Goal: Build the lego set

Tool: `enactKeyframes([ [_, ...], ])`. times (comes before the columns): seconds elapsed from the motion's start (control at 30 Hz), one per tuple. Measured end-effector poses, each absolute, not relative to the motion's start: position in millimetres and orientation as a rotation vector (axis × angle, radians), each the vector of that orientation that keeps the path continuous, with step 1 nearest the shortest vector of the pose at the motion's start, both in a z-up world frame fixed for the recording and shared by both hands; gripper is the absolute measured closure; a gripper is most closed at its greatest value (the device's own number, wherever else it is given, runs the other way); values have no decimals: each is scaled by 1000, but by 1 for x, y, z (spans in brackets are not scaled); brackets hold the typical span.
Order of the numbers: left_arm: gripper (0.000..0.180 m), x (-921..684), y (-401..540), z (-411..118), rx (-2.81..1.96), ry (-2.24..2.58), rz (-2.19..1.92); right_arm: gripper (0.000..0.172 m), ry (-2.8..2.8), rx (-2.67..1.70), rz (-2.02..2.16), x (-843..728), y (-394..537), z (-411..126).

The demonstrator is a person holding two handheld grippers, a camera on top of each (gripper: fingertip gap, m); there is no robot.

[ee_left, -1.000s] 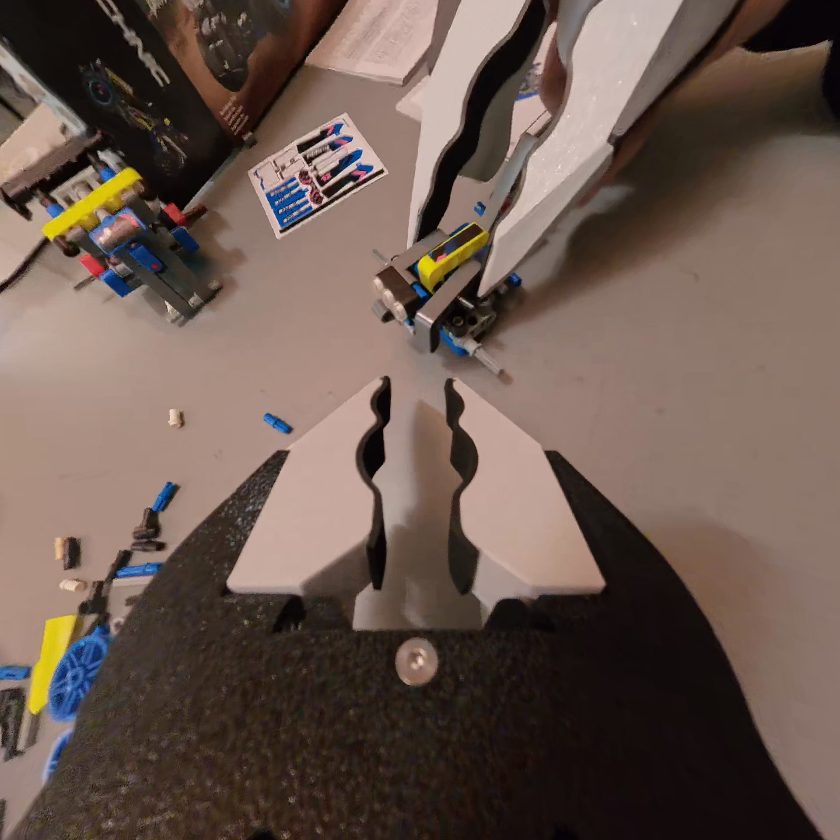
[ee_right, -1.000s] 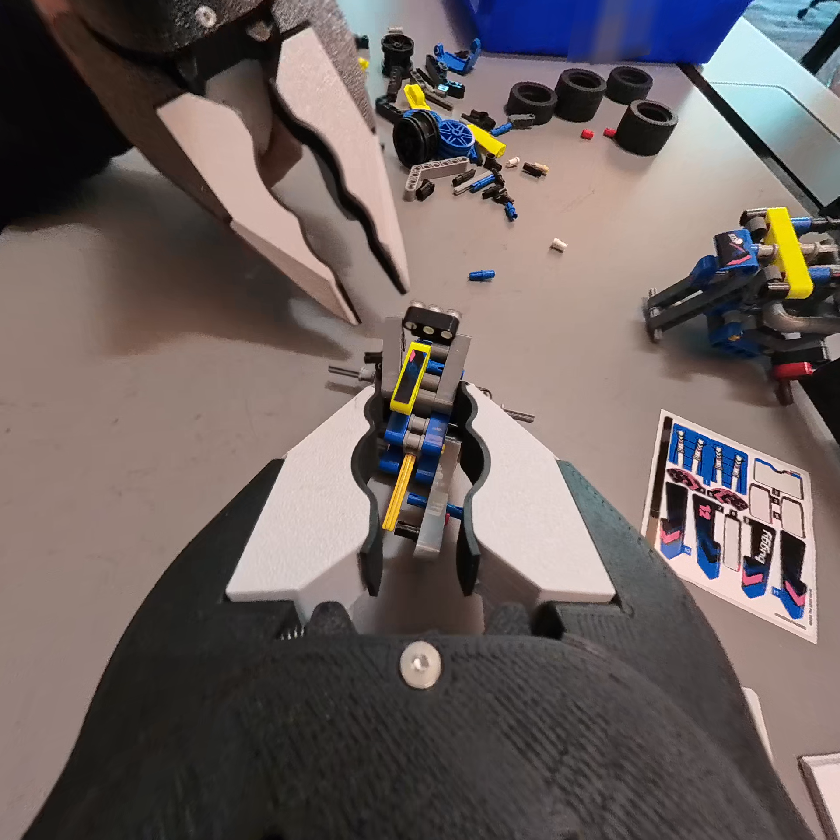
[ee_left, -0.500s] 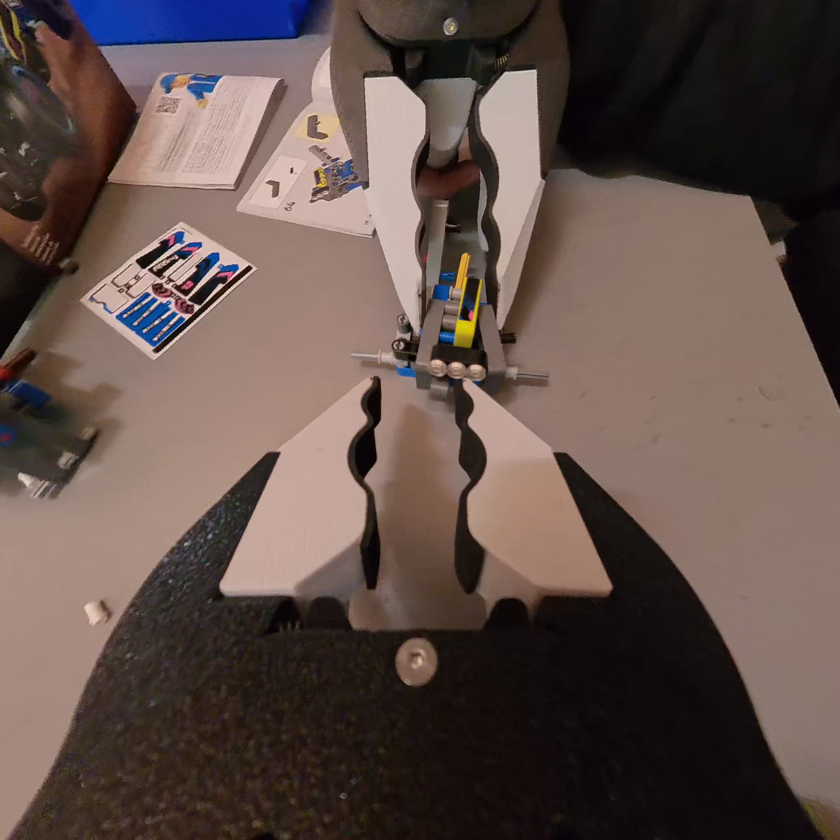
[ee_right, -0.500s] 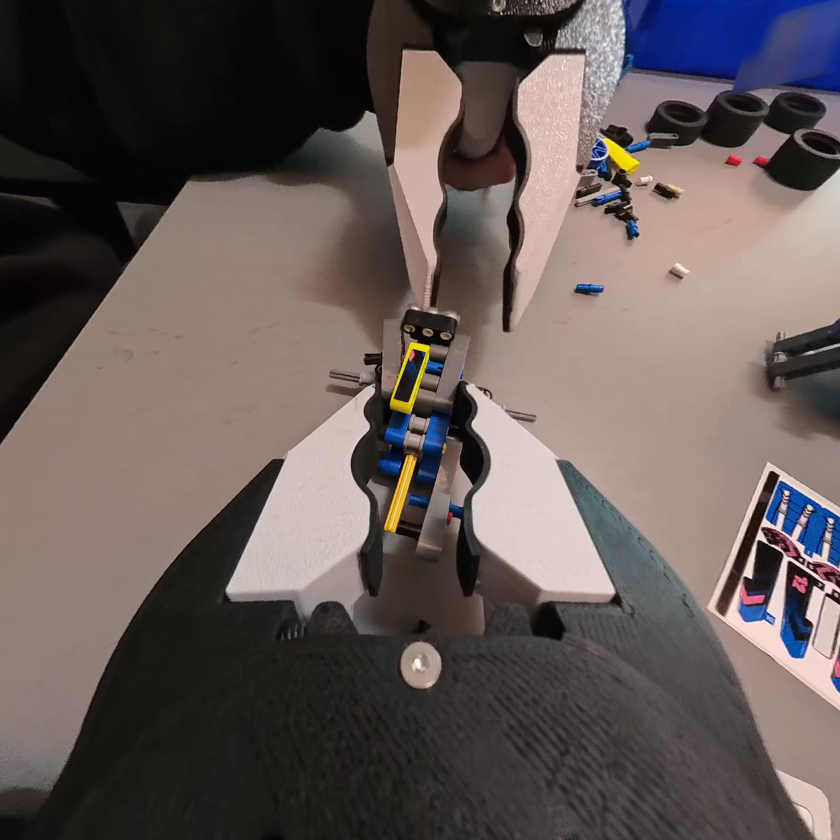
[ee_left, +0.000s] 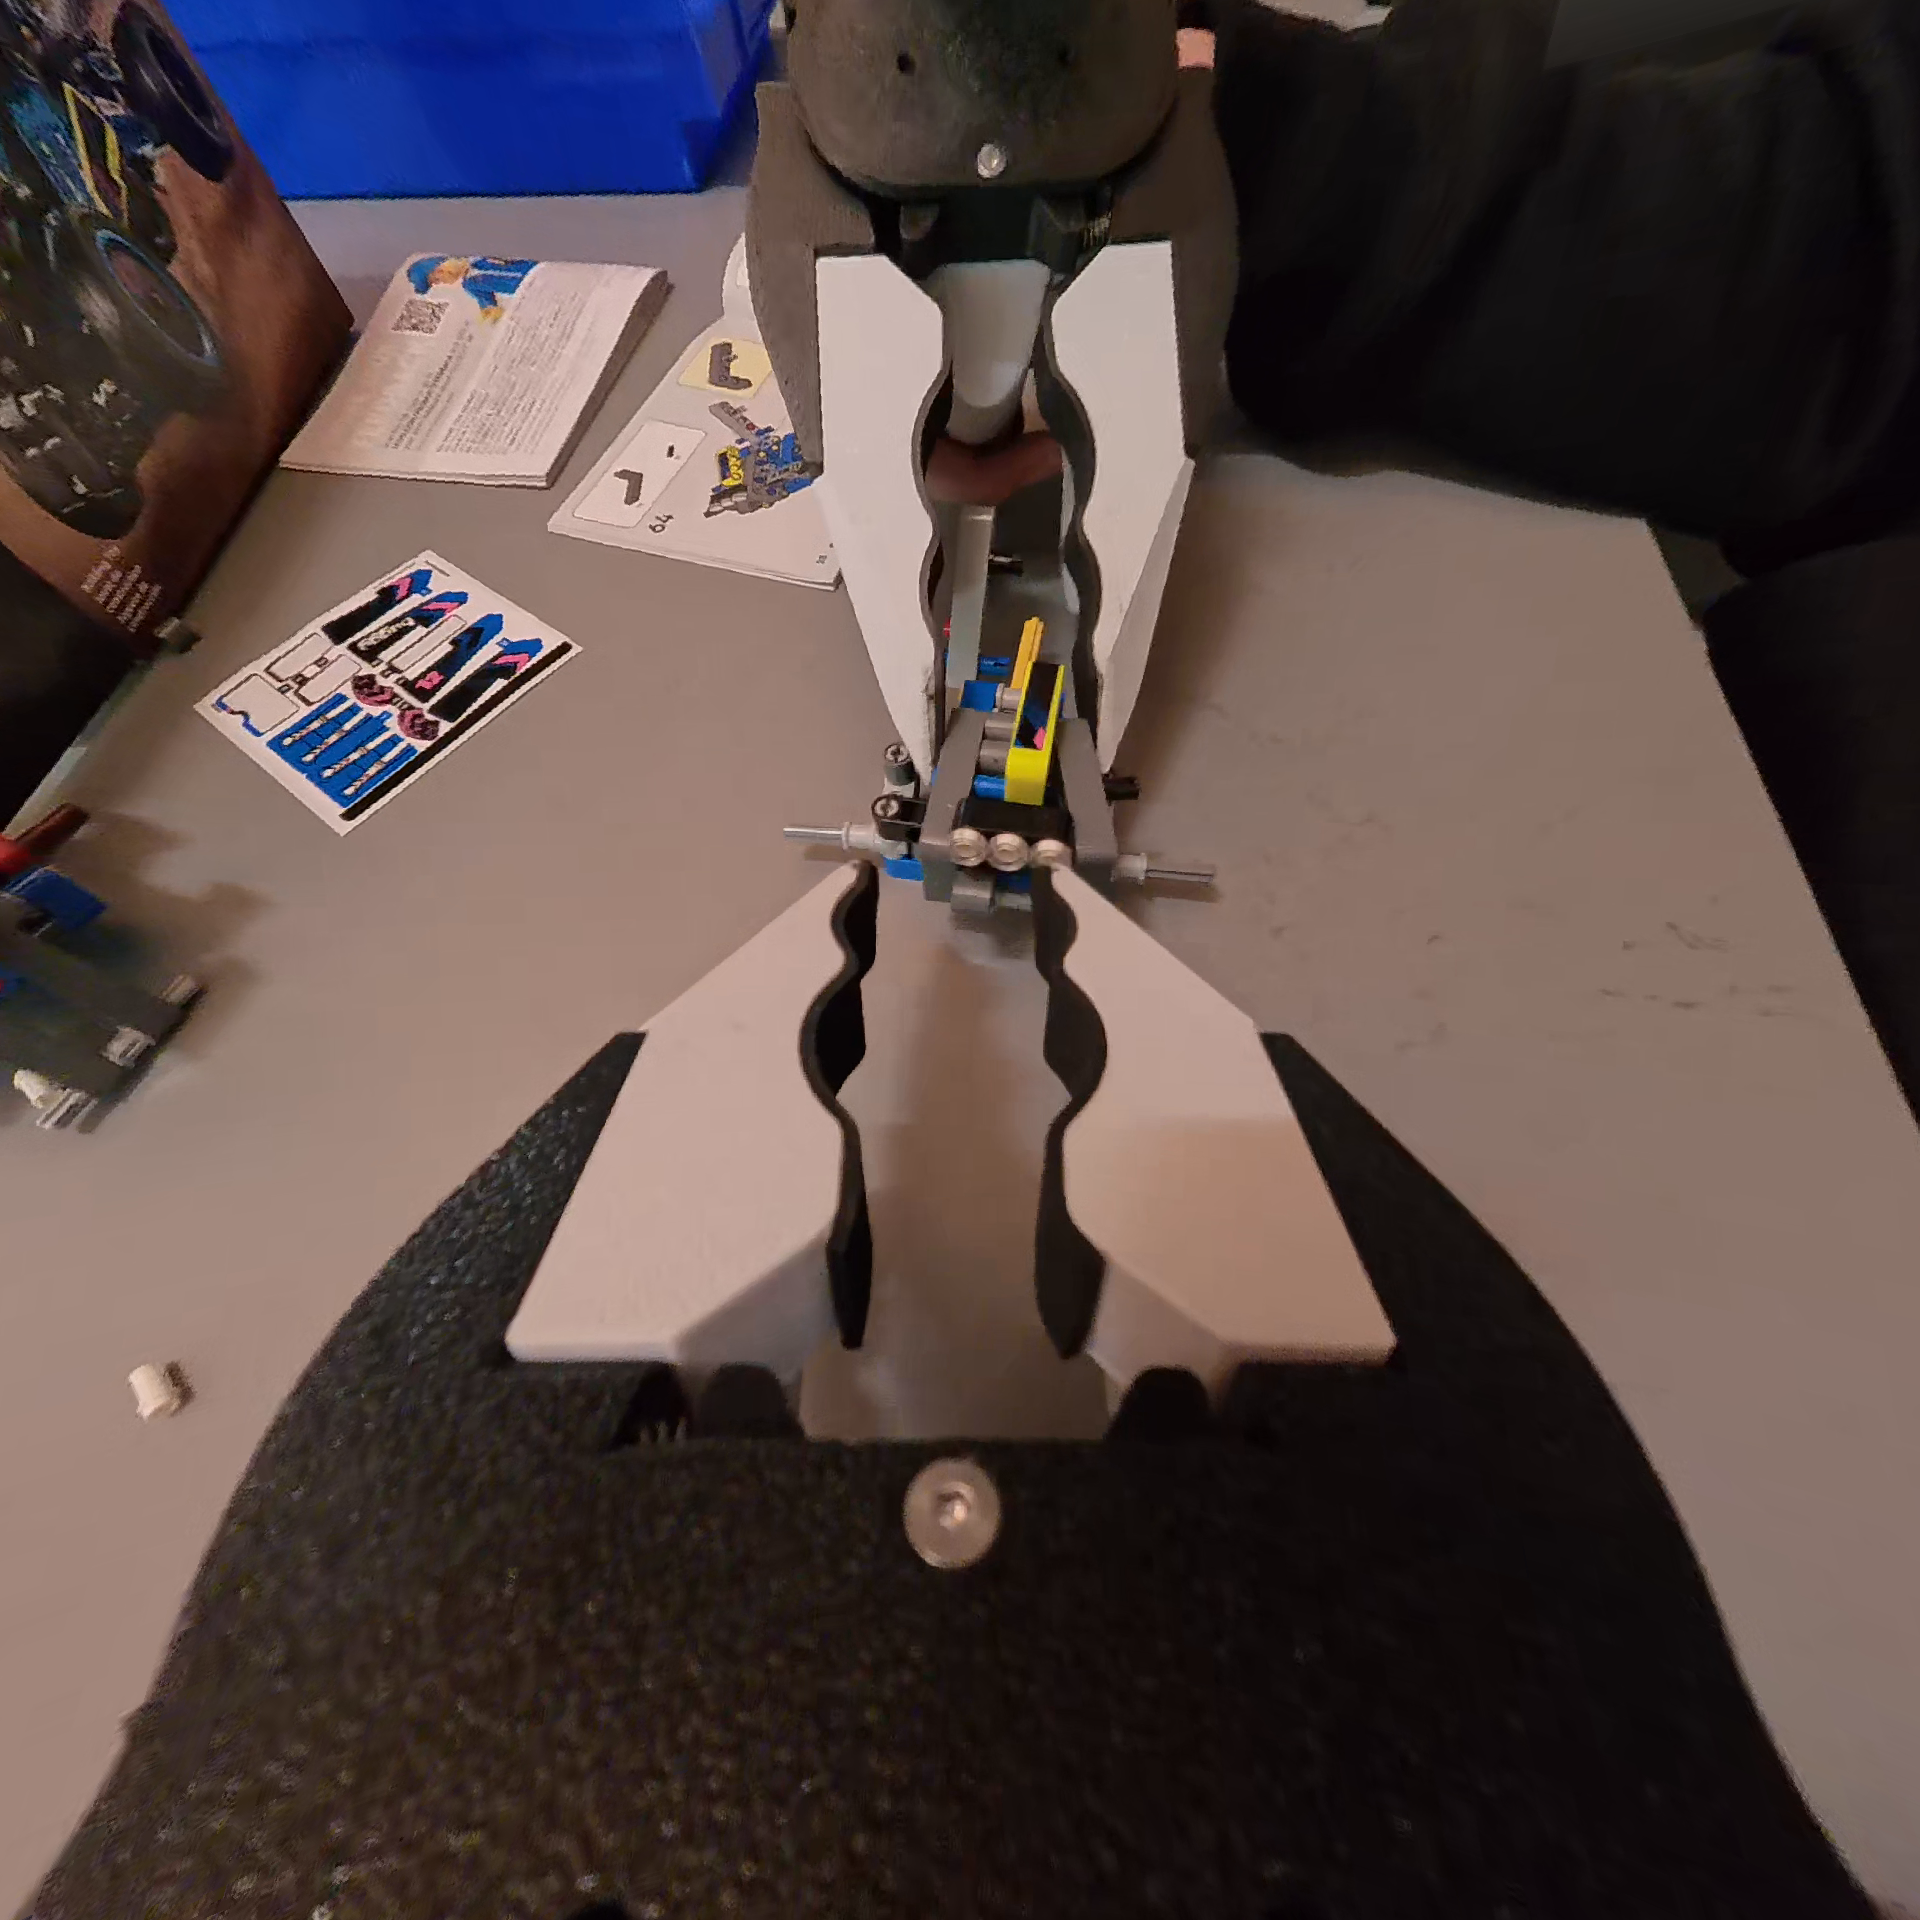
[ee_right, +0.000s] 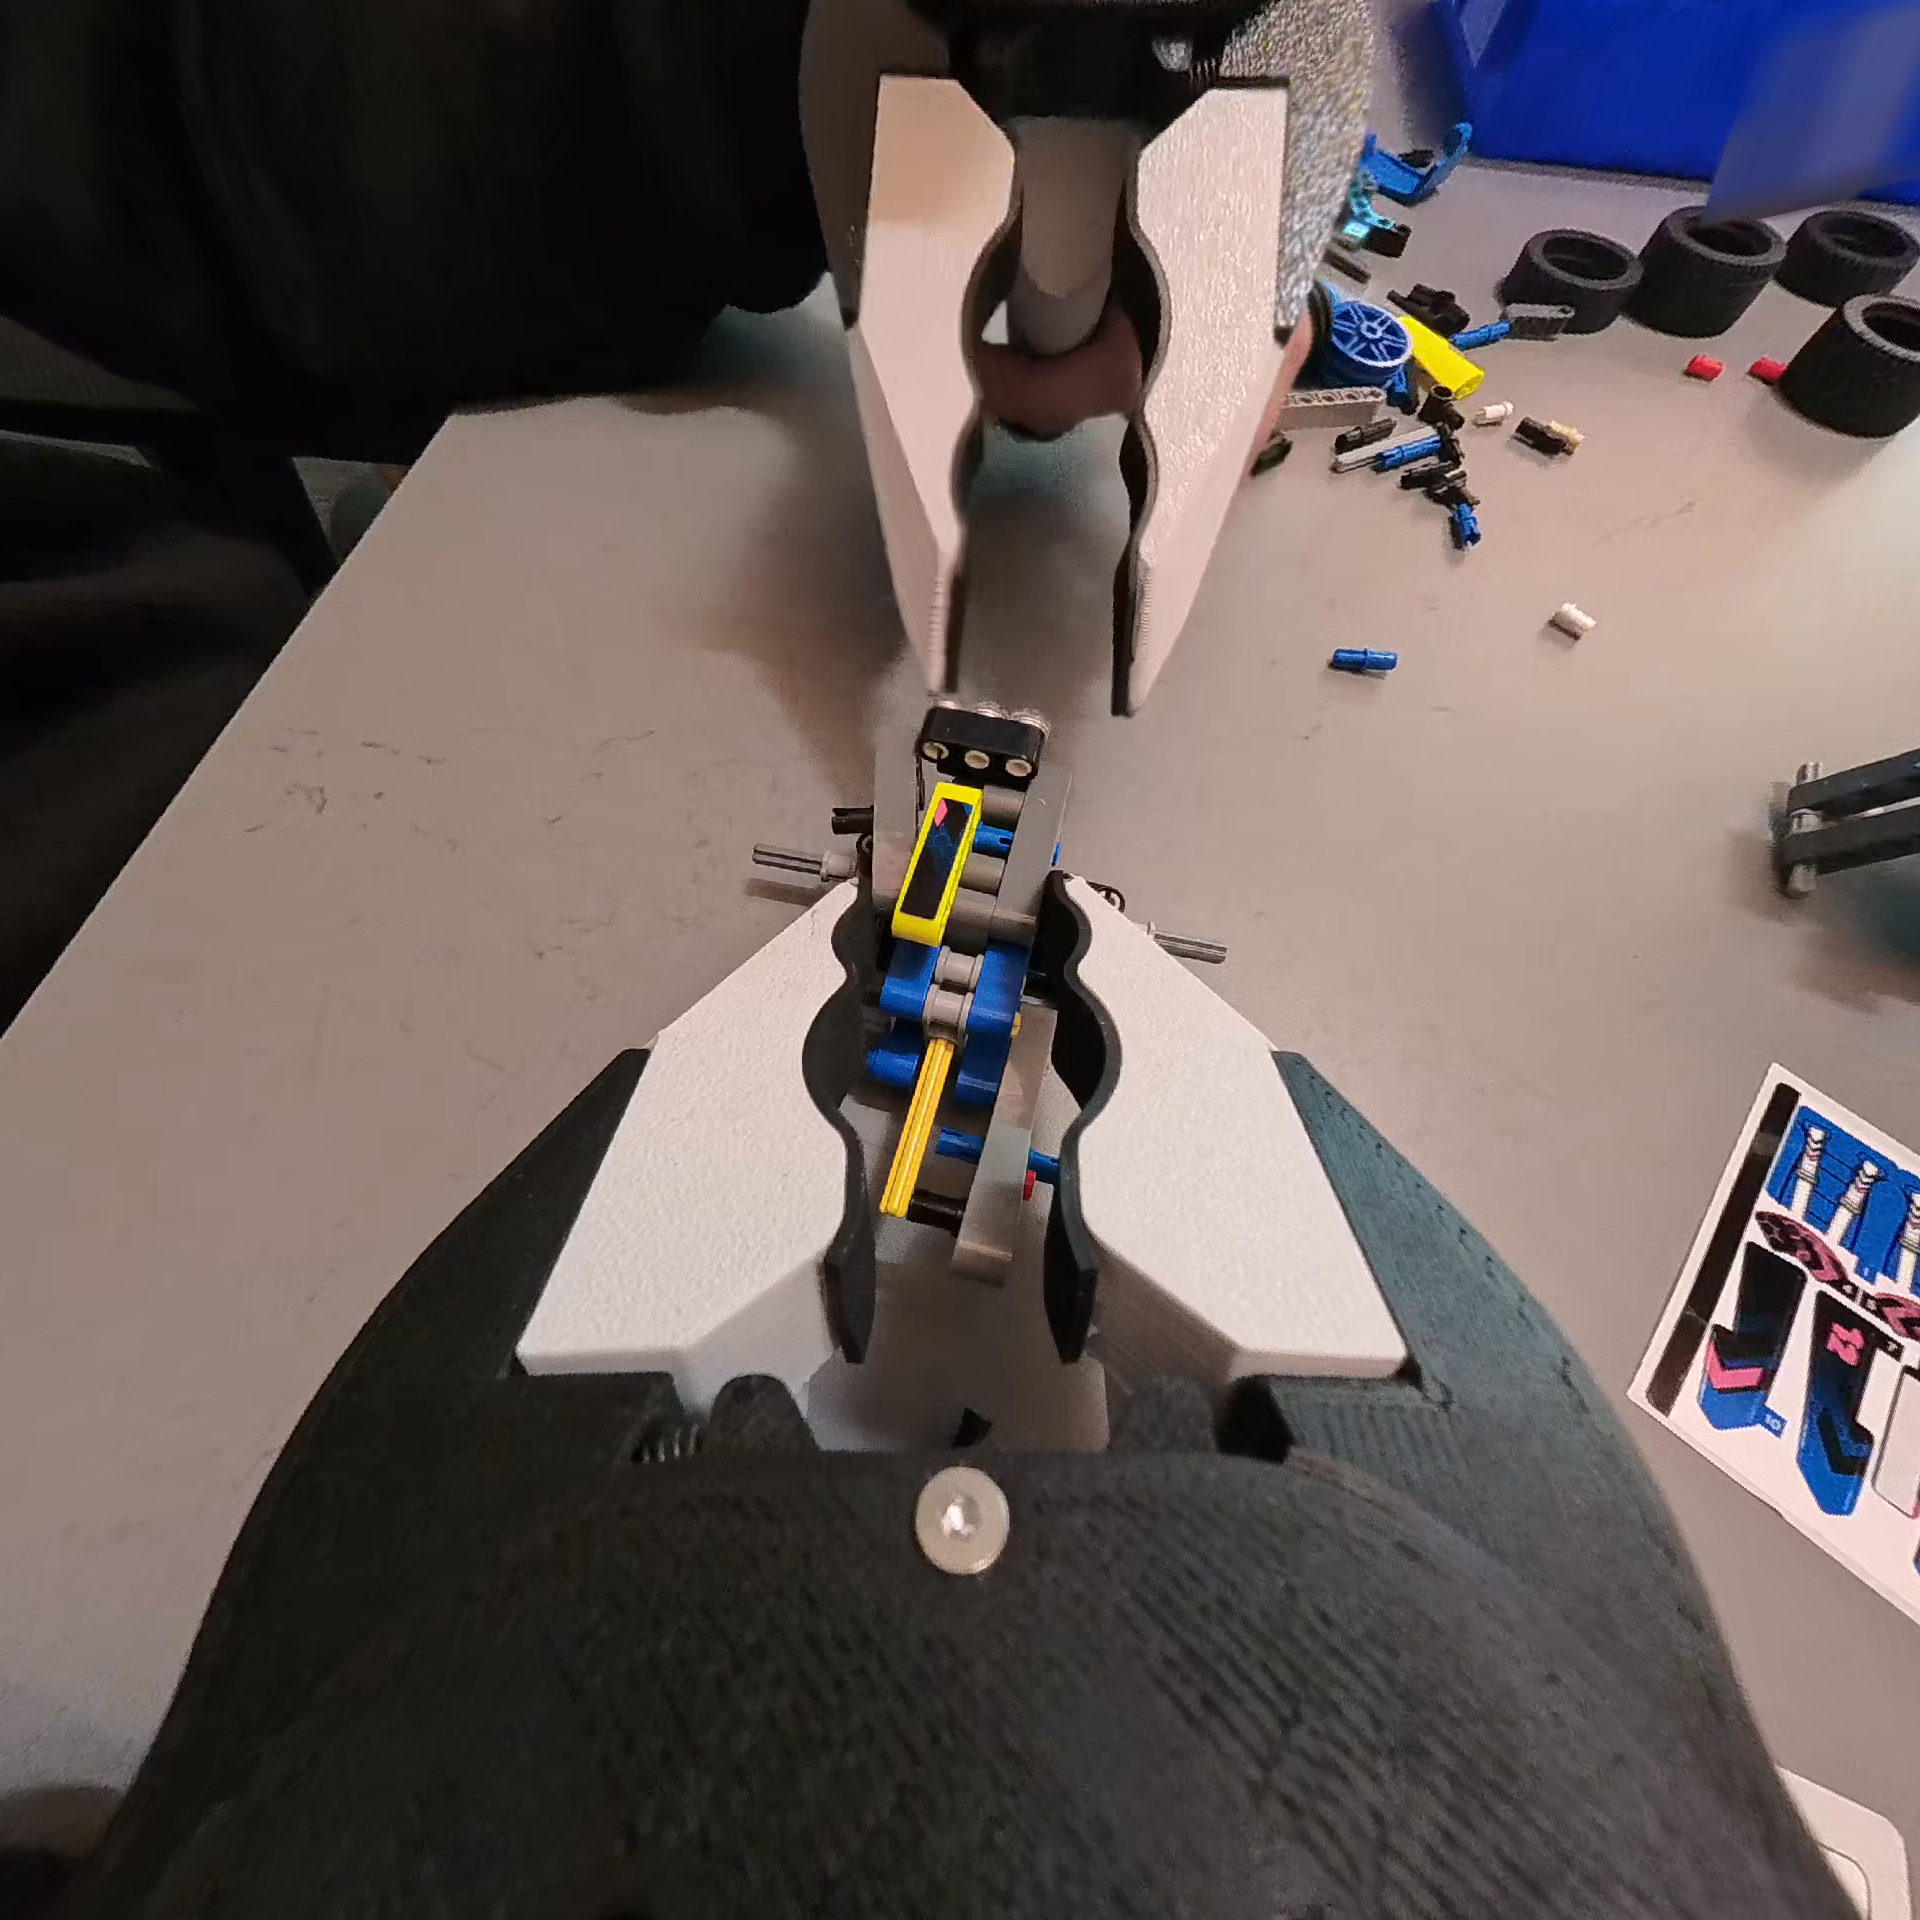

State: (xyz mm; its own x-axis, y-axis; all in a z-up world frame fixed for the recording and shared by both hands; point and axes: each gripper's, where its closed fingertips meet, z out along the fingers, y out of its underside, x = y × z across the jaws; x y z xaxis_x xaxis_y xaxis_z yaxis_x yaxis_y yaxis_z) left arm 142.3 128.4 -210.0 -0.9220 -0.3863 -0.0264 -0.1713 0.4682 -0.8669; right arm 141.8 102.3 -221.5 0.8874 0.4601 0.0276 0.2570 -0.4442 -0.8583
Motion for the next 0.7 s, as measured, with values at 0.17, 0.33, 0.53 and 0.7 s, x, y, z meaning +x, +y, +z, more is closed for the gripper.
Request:
enactKeyframes([
  [0.17, 145, 141, 123, -217, -467, 2541, -1438, 142, -537, -2051, 263, 140, 101, -222],
  [0.33, 155, 140, 121, -219, -466, 2561, -1469, 142, -542, -2050, 272, 138, 100, -221],
  [0.53, 151, 137, 123, -217, -528, 2553, -1484, 142, -539, -2052, 281, 137, 100, -222],
  [0.7, 125, 126, 122, -219, -598, 2565, -1486, 142, -535, -2053, 284, 138, 100, -222],
])
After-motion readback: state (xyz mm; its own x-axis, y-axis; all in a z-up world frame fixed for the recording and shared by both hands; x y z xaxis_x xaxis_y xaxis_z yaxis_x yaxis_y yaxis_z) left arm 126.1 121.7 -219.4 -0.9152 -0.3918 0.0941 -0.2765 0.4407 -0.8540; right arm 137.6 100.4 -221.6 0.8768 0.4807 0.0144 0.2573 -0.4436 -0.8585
